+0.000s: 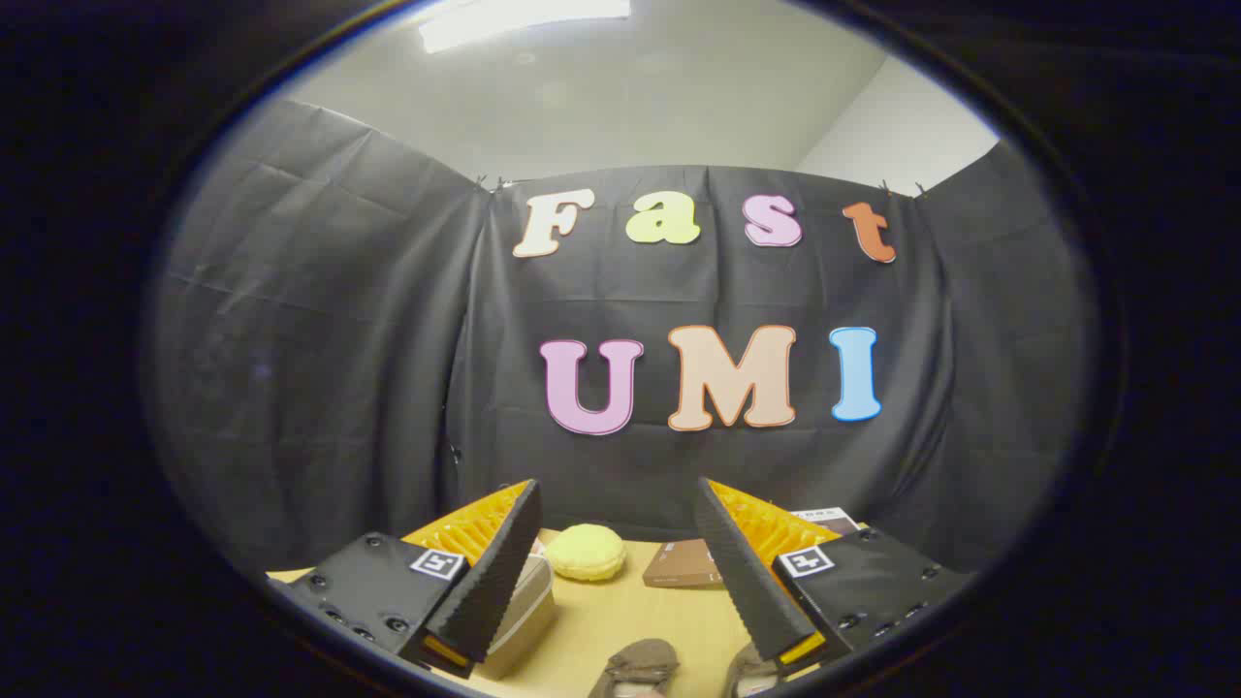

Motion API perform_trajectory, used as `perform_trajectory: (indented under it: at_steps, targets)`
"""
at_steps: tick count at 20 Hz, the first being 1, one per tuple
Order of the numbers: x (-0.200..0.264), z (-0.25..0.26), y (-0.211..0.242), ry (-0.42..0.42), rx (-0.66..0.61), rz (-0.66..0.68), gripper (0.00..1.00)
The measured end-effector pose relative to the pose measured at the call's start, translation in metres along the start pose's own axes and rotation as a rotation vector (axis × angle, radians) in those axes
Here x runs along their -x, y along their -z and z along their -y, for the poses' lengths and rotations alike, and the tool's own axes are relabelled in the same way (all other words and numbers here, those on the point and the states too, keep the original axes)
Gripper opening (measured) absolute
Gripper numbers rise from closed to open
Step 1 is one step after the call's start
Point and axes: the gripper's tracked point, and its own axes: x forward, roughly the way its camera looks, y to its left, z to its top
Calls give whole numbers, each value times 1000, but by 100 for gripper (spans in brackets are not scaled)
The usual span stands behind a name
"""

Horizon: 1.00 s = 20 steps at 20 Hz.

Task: Open the storage box then place both shoes into the box .Put the left shoe in first, then the right shoe, with the right side of both shoes facing outward in a uniform manner.

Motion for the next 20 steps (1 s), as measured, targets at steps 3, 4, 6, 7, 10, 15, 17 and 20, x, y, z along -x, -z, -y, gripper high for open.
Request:
perform_trajectory:
  at_steps: [3, 4, 6, 7, 10, 15, 17, 20]
  targets:
    - [1, 0, 3, -16, -2, -2, 100]
    - [1, 2, 3, -19, -1, -3, 100]
    - [1, 2, 5, -24, -1, -7, 100]
    - [0, 3, 6, -27, -2, -8, 100]
    - [-1, 5, 7, -30, -3, -10, 100]
    - [-6, 7, 14, -28, -3, -29, 100]
    - [-9, 8, 20, -27, -14, -47, 100]
    - [-13, 7, 32, -48, -49, -75, 100]
